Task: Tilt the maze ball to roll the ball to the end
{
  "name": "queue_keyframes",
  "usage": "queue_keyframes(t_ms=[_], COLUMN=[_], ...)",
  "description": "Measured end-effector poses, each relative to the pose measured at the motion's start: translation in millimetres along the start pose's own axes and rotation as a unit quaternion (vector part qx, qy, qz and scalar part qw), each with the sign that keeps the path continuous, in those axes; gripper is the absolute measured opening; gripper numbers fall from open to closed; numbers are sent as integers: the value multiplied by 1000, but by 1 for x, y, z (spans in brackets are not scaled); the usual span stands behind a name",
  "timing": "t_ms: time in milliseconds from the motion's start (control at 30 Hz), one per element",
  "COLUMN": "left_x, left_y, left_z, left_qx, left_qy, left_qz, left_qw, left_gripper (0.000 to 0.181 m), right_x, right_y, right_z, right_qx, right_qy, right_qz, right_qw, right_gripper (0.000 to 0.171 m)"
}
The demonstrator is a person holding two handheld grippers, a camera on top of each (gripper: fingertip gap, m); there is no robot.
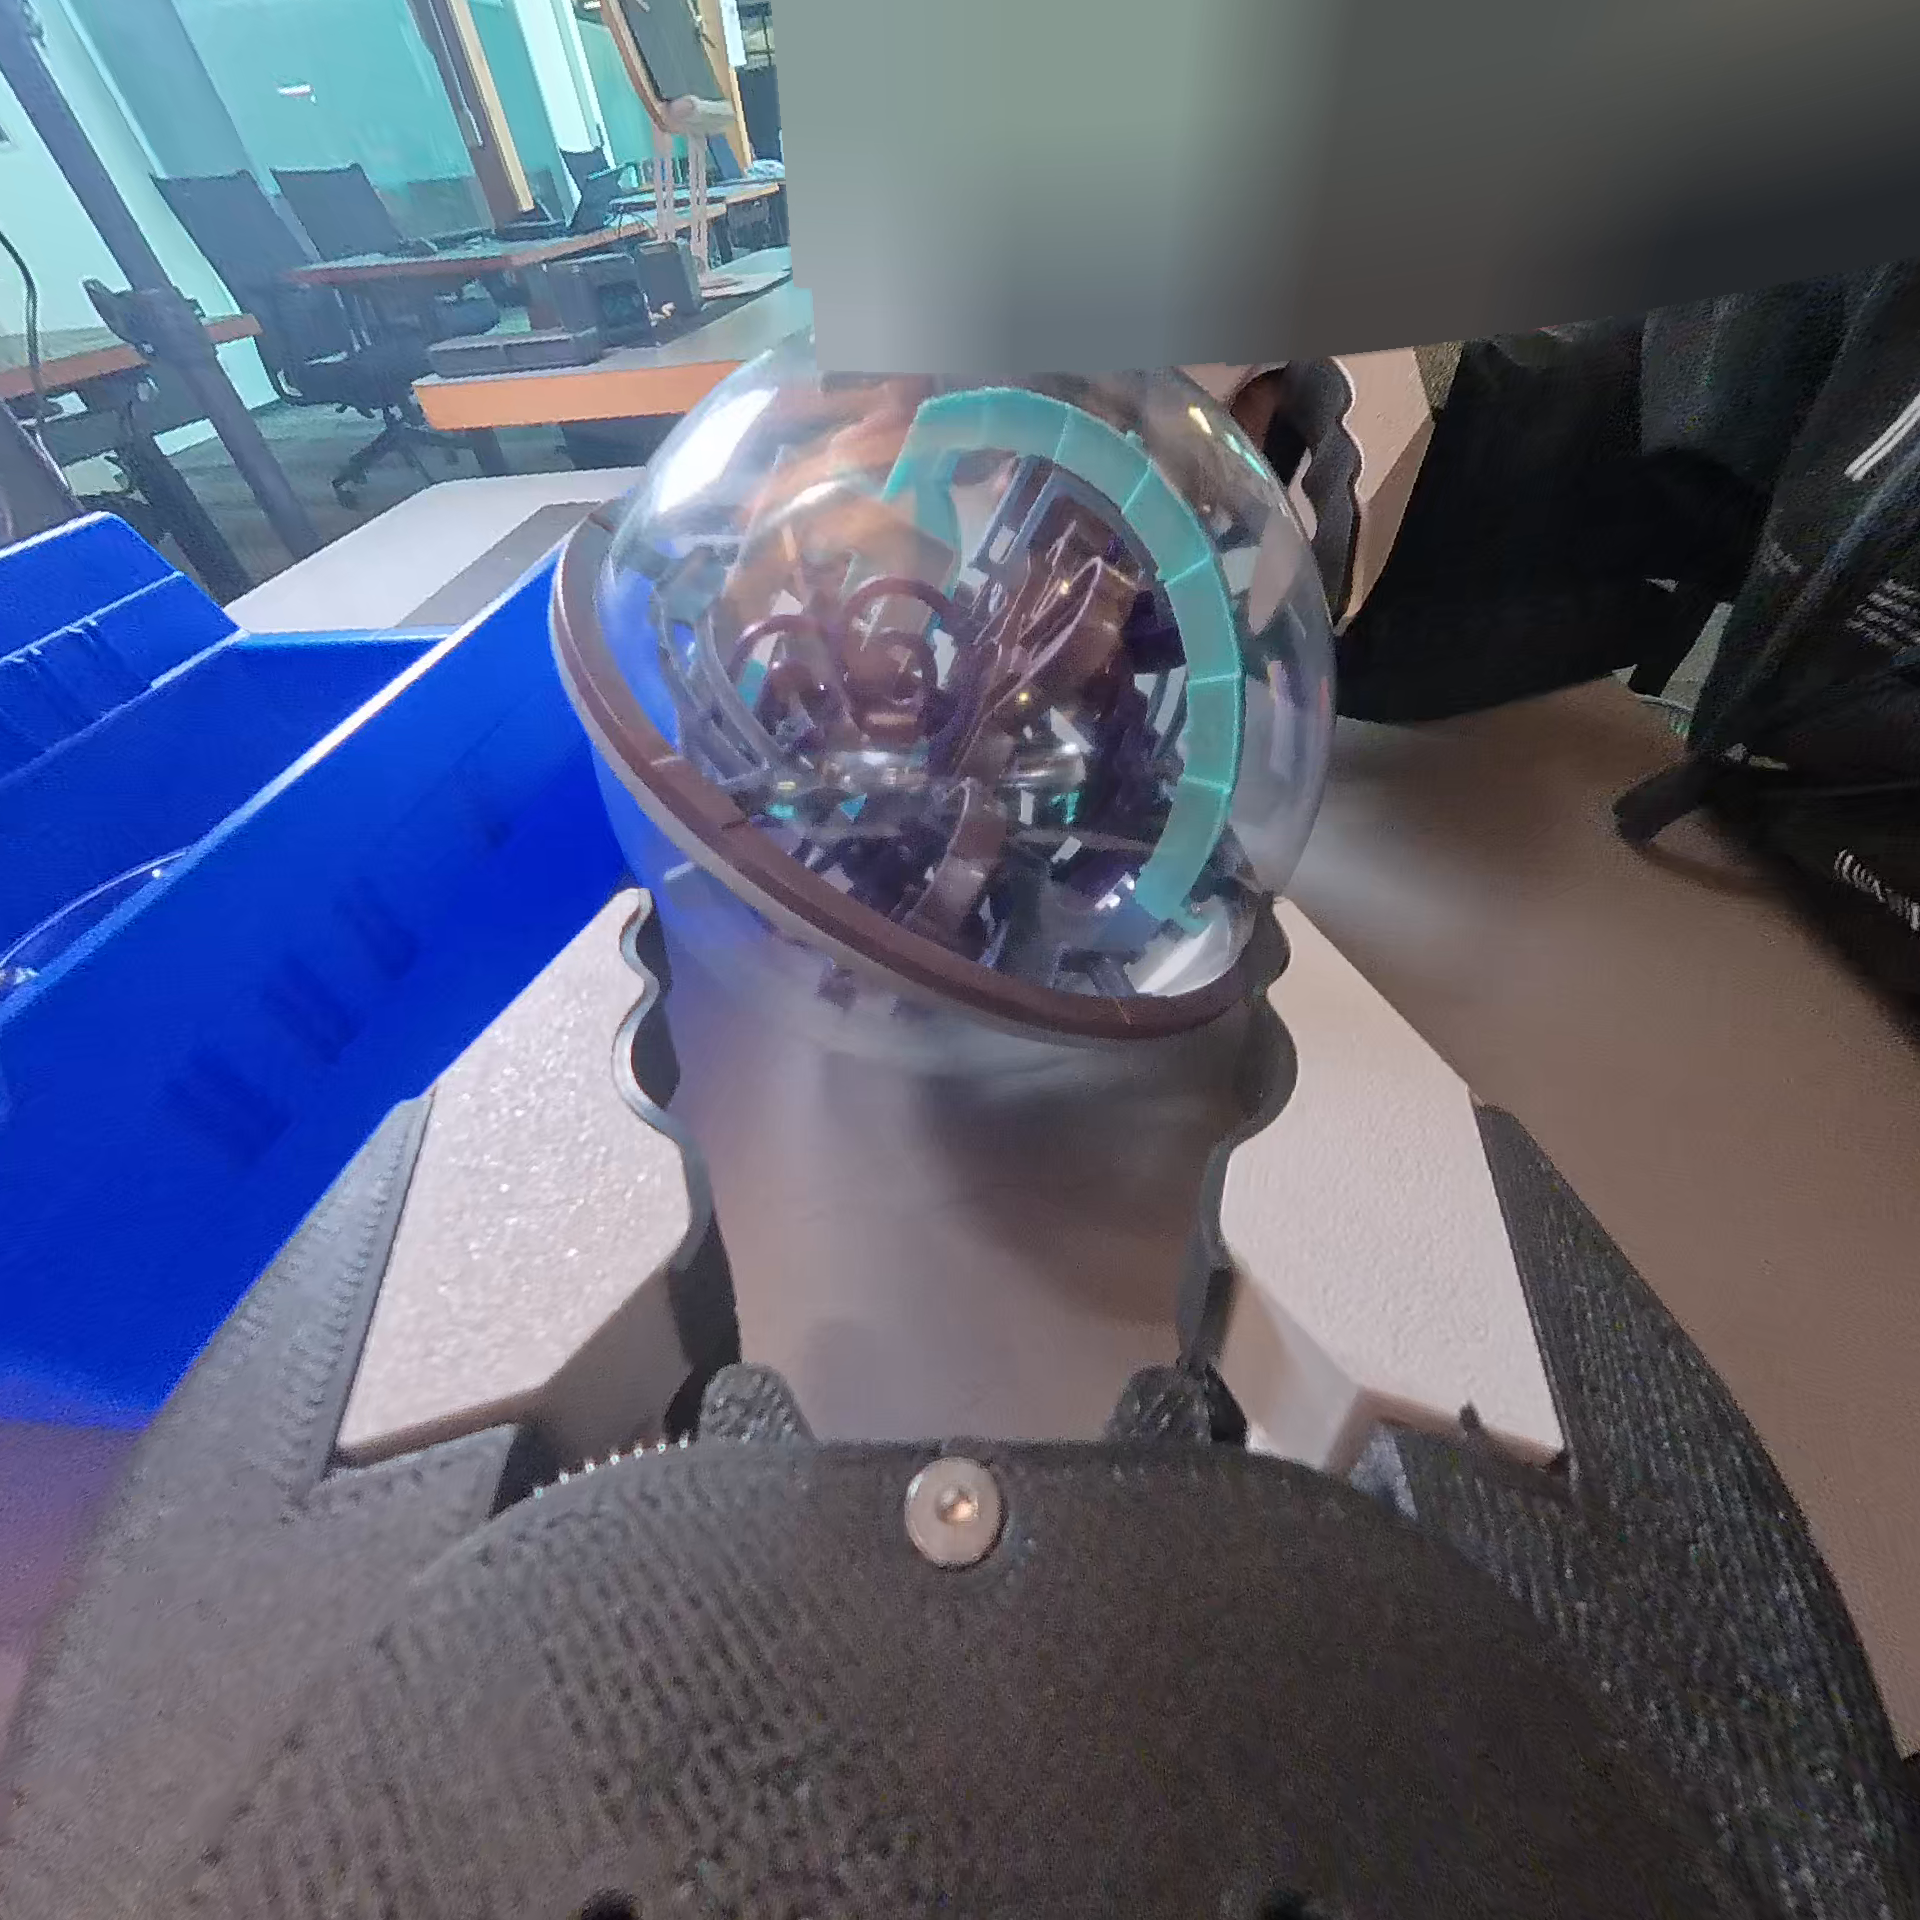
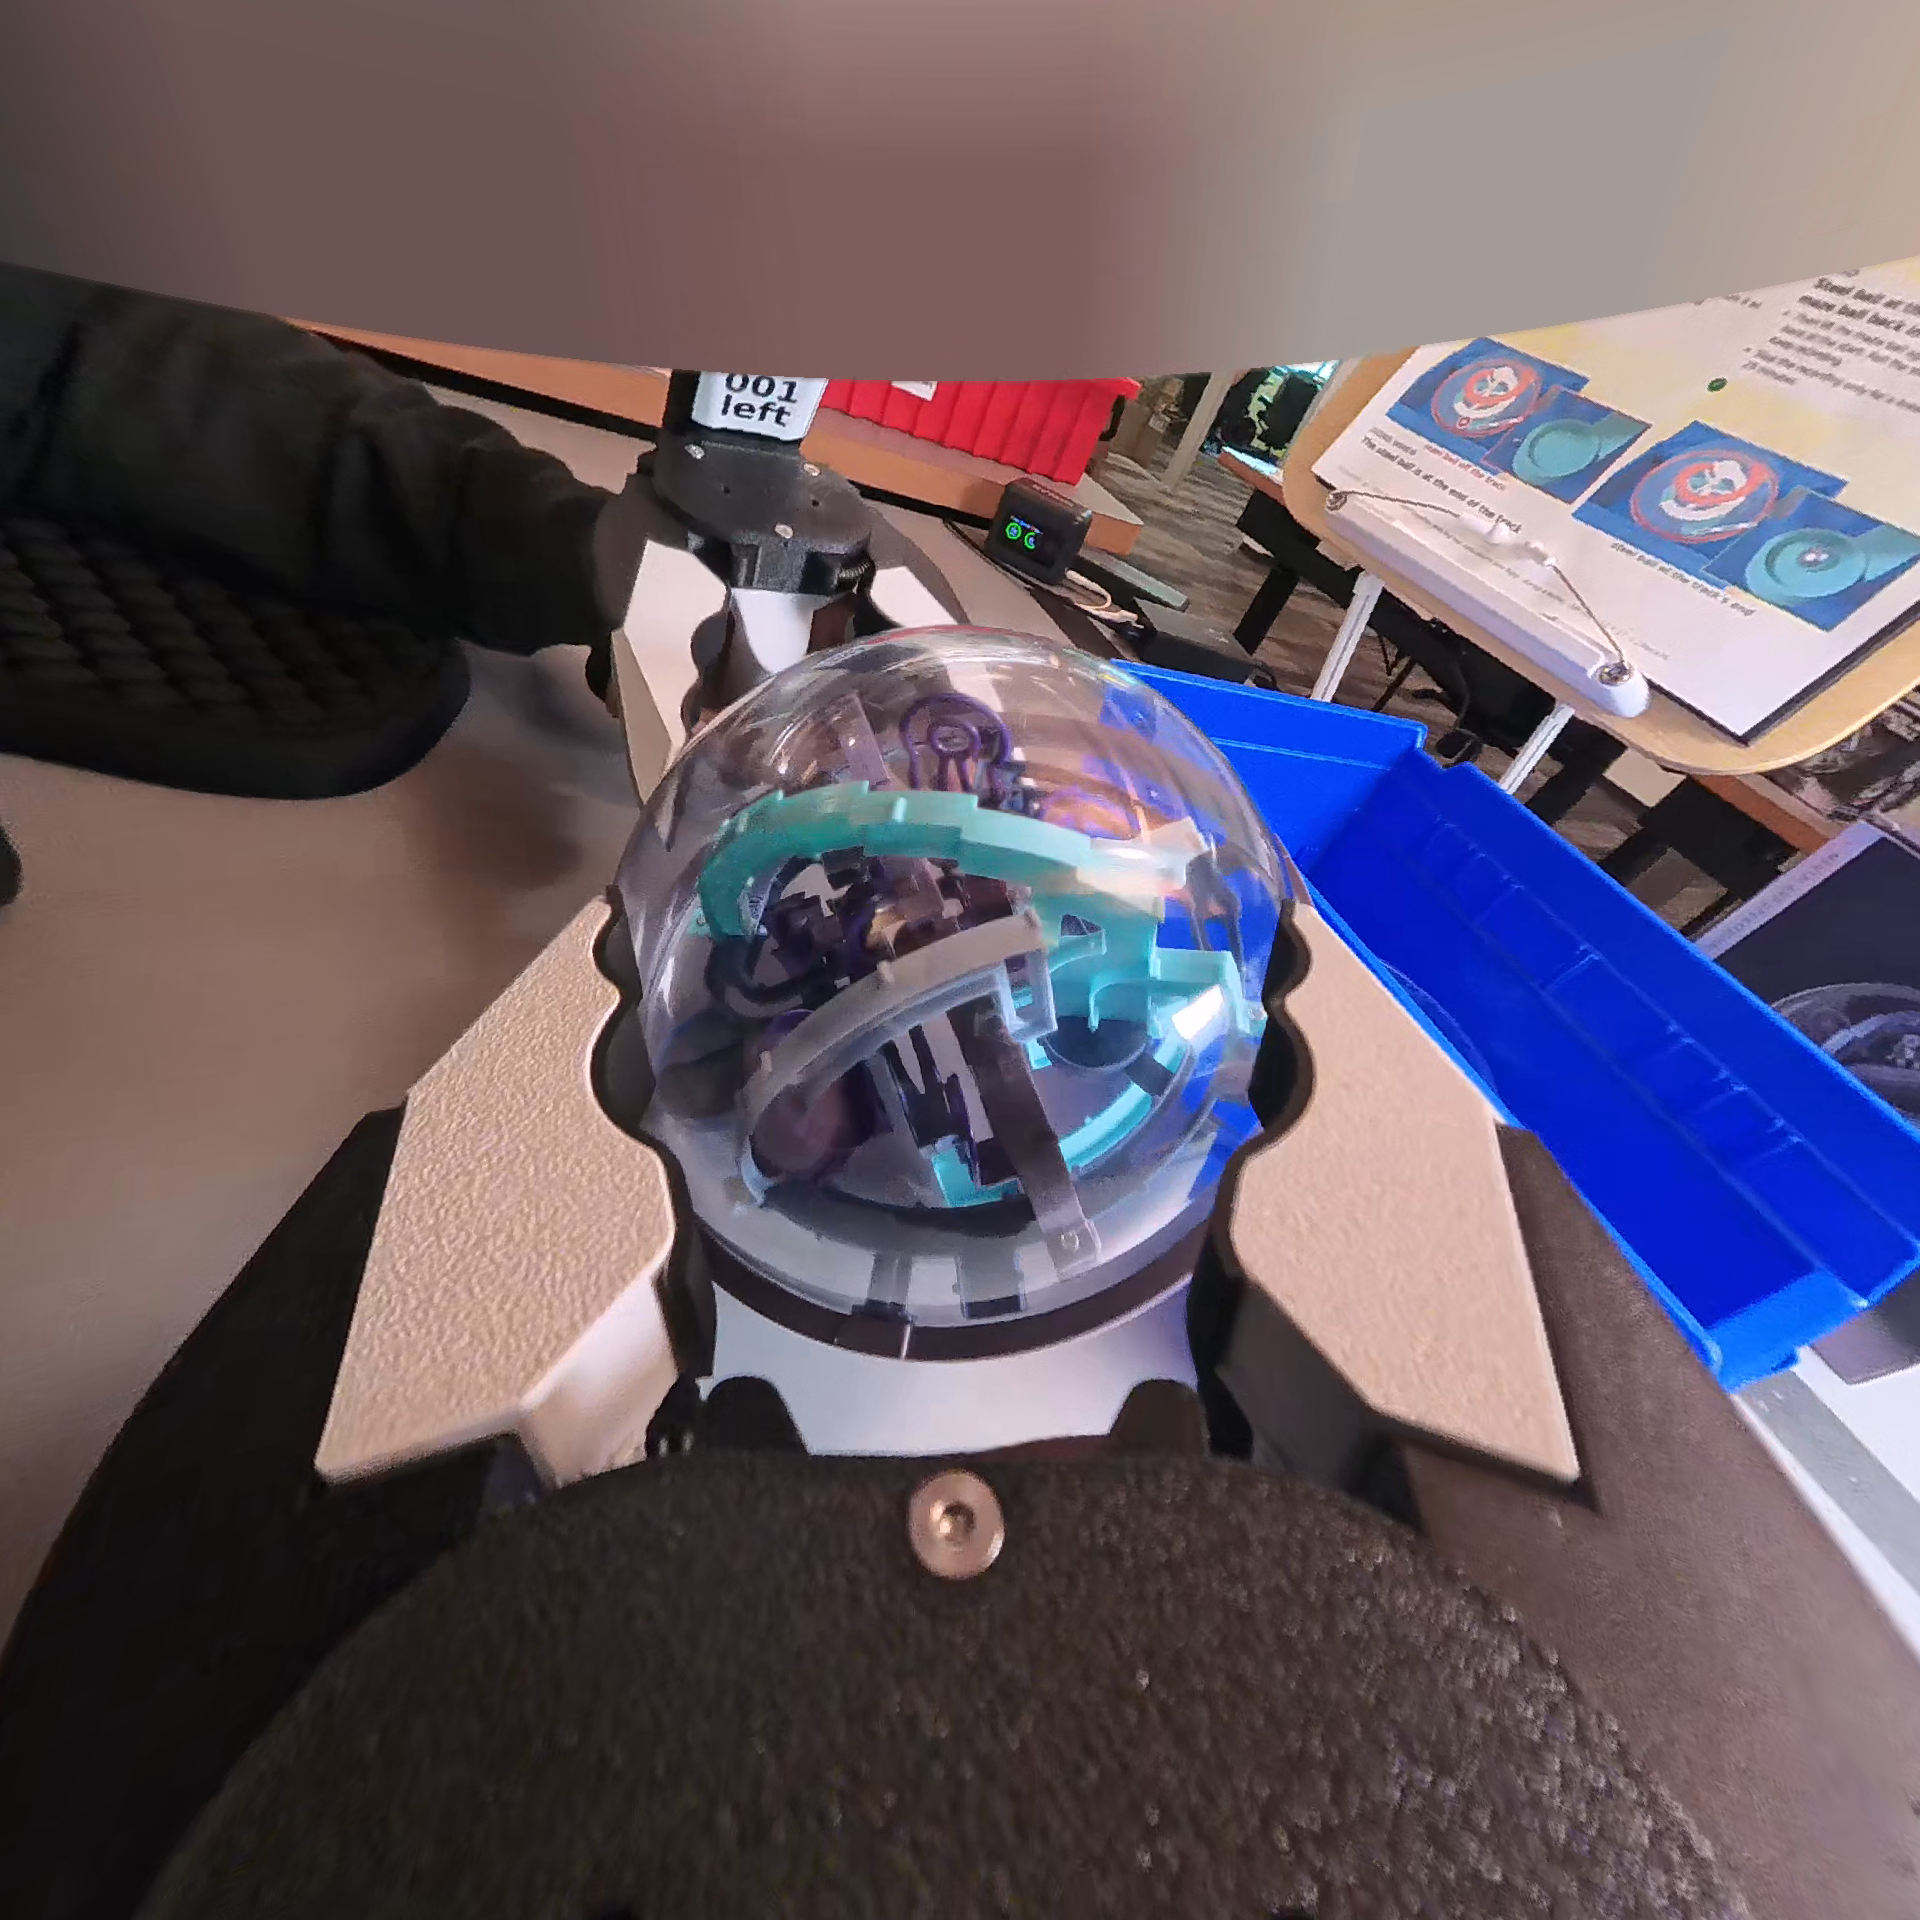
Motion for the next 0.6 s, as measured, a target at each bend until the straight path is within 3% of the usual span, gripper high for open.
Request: queue_keyframes(t_ms=[367, 600], left_x=[-2, 7], left_y=[0, 2], left_z=[-27, -23], left_qx=[7, 1], left_qy=[5, 6], left_qz=[-28, -26], left_qw=[1000, 1000], left_gripper=[129, 131], right_x=[2, 5], right_y=[-3, -8], right_z=[-2, -4], right_qx=[-4, -4], right_qy=[-4, -3], right_qz=[13, 13], right_qw=[1000, 1000], right_gripper=[118, 119])
Point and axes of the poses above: each gripper's, where its closed fingertips meet, x out along the fingers, z out of its underside, y = z × x across the jaws, the point moved 3 cm from there along -x, back along the fingers, and after that the axes turned 7 degrees about z, right-handed, at the moved point
